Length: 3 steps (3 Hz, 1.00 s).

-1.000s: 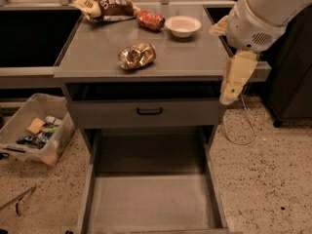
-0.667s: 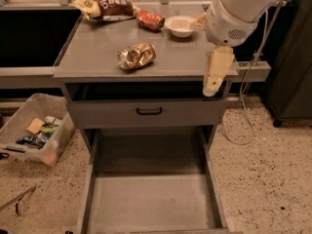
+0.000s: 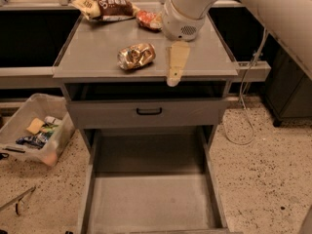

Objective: Place orange can into middle drawer

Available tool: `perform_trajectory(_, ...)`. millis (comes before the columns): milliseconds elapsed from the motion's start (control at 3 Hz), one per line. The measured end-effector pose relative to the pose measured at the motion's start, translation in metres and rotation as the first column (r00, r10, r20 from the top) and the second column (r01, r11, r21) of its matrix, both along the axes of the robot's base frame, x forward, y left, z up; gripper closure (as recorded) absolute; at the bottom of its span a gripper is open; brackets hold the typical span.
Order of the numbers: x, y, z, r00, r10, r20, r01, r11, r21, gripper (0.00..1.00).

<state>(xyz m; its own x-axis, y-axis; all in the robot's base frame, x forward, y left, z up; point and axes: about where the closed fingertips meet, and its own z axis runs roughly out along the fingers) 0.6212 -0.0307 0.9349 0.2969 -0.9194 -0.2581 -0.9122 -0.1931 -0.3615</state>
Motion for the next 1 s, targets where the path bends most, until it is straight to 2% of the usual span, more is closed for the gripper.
perform_trajectory(333, 0.0, 0.0, 0.0, 1.0, 0.0, 0.0, 0.0, 1.0, 0.0, 0.0)
perform_trajectory(667, 0.025, 0.011, -0.004, 0.9995, 0.018, 0.027, -0.018, 1.0, 0.006, 0.0)
perform_trajectory(1000, 0.061, 0.026, -0.013, 0.9977, 0.044, 0.052, -0.046, 0.998, 0.032, 0.0)
